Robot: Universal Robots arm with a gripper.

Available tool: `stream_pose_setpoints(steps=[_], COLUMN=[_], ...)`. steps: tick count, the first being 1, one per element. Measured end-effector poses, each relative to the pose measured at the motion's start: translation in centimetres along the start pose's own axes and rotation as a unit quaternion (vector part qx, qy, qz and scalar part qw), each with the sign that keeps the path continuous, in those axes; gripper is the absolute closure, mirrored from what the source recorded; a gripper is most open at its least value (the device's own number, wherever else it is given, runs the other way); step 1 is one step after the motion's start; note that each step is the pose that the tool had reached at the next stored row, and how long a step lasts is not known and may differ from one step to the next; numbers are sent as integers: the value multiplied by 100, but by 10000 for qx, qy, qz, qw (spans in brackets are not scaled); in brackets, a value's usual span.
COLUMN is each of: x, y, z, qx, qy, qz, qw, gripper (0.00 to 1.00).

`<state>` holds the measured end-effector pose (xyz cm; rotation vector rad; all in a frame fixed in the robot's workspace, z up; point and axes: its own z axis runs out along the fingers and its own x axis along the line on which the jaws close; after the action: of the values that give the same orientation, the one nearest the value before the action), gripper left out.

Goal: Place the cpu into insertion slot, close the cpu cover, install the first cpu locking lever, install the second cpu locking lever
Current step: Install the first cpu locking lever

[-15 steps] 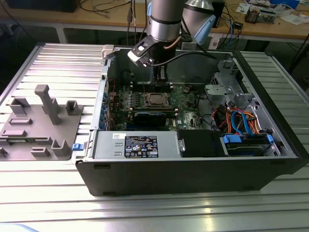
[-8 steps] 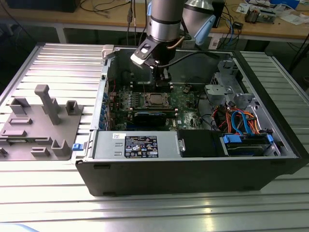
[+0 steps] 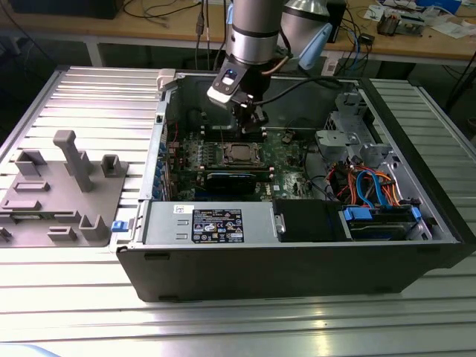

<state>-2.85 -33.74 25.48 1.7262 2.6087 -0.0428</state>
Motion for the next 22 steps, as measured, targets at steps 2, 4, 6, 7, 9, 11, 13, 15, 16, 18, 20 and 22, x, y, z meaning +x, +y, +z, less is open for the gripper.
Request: stream_pose_setpoints(steps=[2,4,6,7,9,11,13,15,16,18,20,22], x=[0,0,0,0,0,0,0,0,0,0,0,0], y=[0,0,0,0,0,0,0,0,0,0,1,0], z=[1,1,2,2,3,4,4,5,5,6,7,7], qx=[-5,-11,-17,-20,-25,-30,-36,-41,-43,-52,-61,-66], qy=[-3,-7,-11,-12,-15,-18,-21,-24,-26,-31,-36,-39], qz=[-199,-420,-665,-756,-939,-1137,-1374,-1566,-1657,-1970,-2300,-2514], qw=[9998,9991,9978,9971,9956,9935,9905,9877,9862,9804,9732,9678], gripper=[89,89,89,89,89,89,89,89,89,89,89,89])
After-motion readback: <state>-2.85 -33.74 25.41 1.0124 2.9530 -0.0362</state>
